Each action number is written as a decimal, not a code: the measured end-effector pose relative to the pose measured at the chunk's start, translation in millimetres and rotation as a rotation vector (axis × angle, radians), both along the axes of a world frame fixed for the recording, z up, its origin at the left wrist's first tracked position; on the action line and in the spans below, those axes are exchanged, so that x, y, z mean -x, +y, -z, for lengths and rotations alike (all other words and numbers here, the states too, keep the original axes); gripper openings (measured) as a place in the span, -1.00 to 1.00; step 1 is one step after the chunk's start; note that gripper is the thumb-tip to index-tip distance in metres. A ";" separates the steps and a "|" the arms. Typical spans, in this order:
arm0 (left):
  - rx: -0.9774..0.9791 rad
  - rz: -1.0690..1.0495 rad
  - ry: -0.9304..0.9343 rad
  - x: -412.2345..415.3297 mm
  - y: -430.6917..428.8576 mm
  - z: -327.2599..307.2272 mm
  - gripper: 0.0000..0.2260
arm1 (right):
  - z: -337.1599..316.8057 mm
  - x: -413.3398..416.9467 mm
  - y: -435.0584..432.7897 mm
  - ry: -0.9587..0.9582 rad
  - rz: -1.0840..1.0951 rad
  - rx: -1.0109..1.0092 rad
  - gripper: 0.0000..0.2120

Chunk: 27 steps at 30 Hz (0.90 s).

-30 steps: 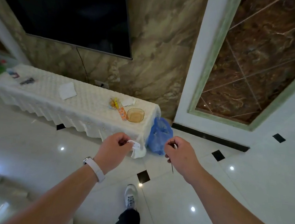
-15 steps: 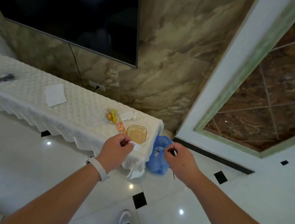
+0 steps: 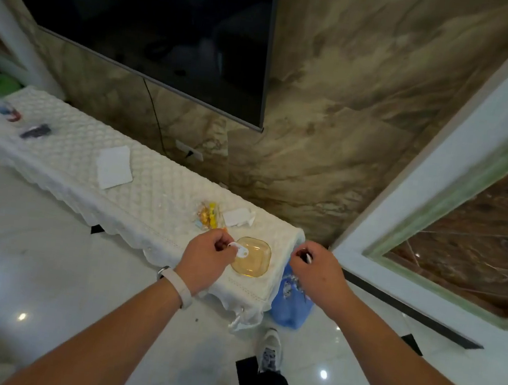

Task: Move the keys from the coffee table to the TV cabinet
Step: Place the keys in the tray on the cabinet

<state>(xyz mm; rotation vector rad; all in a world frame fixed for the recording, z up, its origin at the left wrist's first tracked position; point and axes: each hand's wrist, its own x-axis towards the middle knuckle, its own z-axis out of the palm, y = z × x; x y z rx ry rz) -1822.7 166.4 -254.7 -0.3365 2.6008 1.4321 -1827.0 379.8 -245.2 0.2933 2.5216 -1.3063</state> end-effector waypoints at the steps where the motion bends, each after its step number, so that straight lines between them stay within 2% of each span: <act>1: 0.010 -0.013 -0.005 9.2 2.9 3.1 -0.90 | 6.5 13.1 1.5 -0.010 -0.005 0.015 -0.95; 9: 0.098 -0.082 -0.096 89.3 26.0 42.9 -0.82 | 66.4 113.6 16.2 -0.120 -0.063 0.103 -0.96; 13: 0.121 -0.110 -0.131 121.7 24.9 67.5 -0.86 | 93.6 152.2 19.2 -0.149 -0.108 0.093 -0.96; 16: 0.115 -0.108 -0.192 139.2 23.4 94.7 -0.80 | 117.7 172.7 16.0 -0.174 -0.152 0.086 -0.98; 20: 0.092 -0.164 -0.281 159.9 21.9 154.9 -0.84 | 167.6 189.6 5.5 -0.245 -0.148 0.097 -0.95; 27: 0.107 -0.157 -0.418 175.6 18.6 291.8 -0.93 | 302.5 198.7 -17.5 -0.334 -0.145 0.066 -0.85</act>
